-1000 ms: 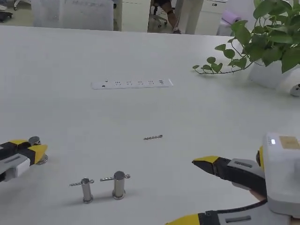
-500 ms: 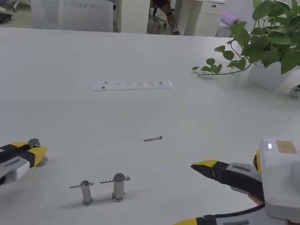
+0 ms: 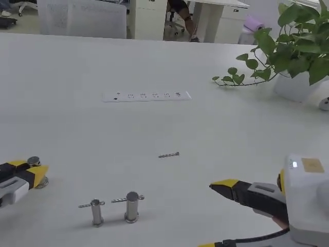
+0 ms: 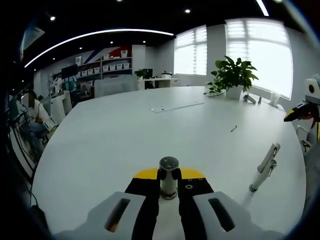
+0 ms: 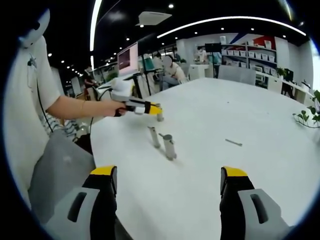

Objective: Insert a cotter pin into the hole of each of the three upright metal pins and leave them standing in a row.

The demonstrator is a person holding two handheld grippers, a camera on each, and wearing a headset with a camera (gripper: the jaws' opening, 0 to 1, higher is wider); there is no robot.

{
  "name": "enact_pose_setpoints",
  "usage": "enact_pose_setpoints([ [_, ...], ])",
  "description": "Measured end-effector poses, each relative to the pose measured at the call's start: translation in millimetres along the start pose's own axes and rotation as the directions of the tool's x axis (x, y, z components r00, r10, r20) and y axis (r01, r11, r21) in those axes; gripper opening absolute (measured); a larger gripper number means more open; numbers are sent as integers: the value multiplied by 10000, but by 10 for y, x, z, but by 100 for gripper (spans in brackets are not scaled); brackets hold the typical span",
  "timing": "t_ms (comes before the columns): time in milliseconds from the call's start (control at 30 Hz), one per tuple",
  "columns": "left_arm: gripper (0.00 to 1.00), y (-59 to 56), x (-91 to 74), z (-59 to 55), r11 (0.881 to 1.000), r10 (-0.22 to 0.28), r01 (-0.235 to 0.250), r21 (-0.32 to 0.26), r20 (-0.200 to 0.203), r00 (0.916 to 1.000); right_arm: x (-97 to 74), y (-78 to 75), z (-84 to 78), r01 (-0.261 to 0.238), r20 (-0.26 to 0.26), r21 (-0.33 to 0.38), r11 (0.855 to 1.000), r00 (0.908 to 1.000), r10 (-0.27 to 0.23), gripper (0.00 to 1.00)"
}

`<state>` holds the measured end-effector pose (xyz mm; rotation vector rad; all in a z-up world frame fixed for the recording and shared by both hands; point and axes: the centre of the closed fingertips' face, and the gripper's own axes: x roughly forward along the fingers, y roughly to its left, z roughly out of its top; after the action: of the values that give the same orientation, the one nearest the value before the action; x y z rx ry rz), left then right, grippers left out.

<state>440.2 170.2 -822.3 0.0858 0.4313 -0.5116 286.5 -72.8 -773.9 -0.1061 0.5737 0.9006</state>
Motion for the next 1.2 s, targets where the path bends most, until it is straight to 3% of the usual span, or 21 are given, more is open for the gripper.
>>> enact_pose_setpoints([
  [533, 11, -128, -292, -40, 10000, -2, 3, 50, -128, 9999, -28, 39, 17, -23, 16, -76, 10000, 10000, 23, 86],
  [1200, 11, -511, -636, -131, 9988, -319, 333, 371, -364, 9988, -123, 90, -43, 112, 159, 159, 9998, 9998, -114, 86],
])
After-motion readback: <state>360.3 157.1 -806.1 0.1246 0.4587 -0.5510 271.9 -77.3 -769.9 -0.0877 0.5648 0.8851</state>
